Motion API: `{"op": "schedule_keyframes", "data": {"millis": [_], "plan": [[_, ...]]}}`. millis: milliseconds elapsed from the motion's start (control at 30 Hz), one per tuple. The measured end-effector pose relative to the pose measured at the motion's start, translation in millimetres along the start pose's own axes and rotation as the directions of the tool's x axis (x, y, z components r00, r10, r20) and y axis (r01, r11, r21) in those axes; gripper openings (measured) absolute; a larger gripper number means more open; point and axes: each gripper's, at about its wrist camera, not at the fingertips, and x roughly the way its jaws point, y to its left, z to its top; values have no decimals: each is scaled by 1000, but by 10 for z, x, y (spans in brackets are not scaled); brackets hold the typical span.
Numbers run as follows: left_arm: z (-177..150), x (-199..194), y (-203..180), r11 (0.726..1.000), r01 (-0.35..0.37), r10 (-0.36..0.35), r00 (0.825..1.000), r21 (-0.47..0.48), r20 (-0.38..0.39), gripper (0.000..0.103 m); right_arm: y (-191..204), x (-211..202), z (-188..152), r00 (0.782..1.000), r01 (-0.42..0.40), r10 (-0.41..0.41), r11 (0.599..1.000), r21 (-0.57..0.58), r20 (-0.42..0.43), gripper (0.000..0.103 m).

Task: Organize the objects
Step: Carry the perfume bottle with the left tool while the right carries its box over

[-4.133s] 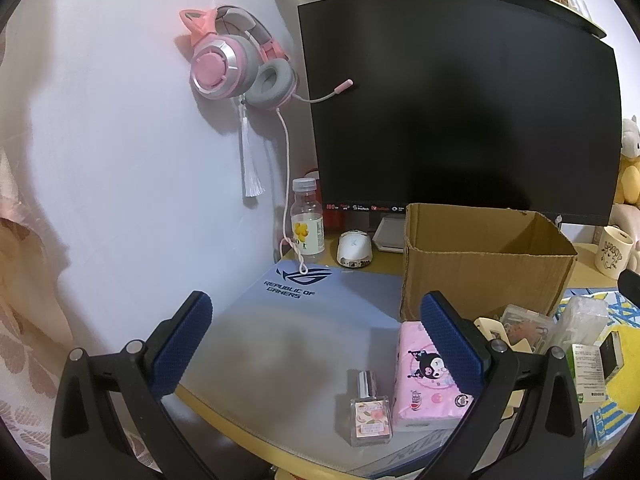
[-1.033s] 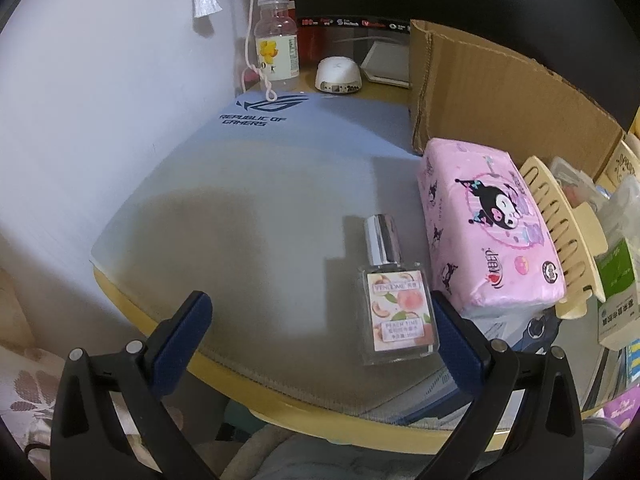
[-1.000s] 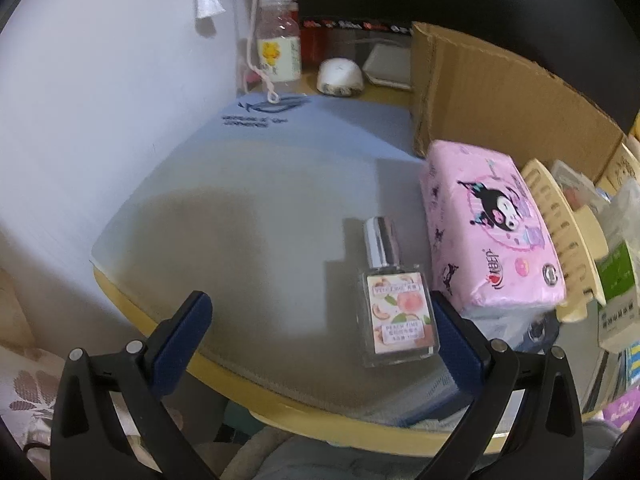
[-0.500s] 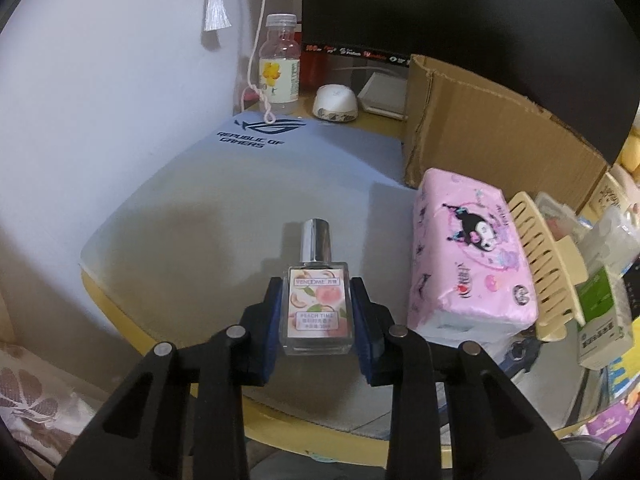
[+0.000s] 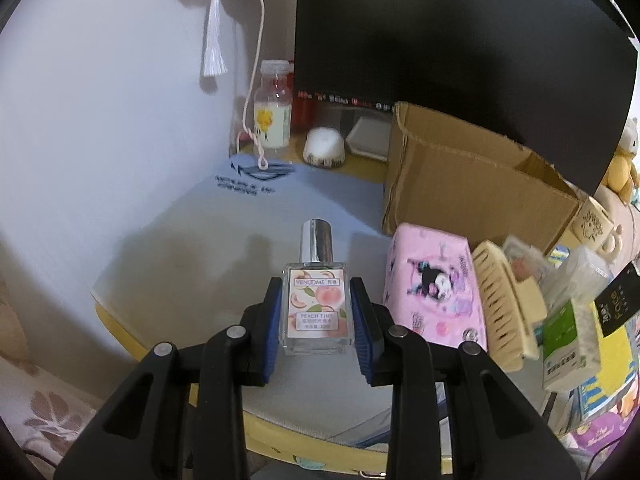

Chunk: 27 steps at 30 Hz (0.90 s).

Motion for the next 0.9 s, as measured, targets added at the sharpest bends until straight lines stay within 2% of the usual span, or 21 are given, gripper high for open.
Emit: {"op": "schedule_keyframes", "data": {"millis": [67,200,300,433,533,633,767,900], "plan": [[75,-42,-22,999,-45,45,999,12,20,30,13,-5,39,1000,3,-3,1000,-6,6,15],[202,-79,-13,1000,-17,17,999,8,32,30,21,-46,114,1000,10,-10,1000,-5,27,15],[312,-122,-65,998,-59,57,997,34,59,30,36,-76,205,999,-24,24,1000,0,25,15],[475,-175,-126,999,-16,12,997,46,76,30,114,-147,336,998,-40,41,999,-18,38,15],[566,-197,-189,998,-11,5,996,65,90,30,168,-179,435,997,-70,71,997,-23,40,15],[655,-187,-226,998,8,-14,996,67,88,30,234,-191,513,996,-61,64,997,-40,57,15],[772,-186,-273,997,-29,22,994,71,104,30,306,-159,603,995,-59,63,997,-53,71,15],[876,-163,-303,996,-35,26,994,84,110,30,378,-93,719,996,-40,45,997,-67,80,15]]}}
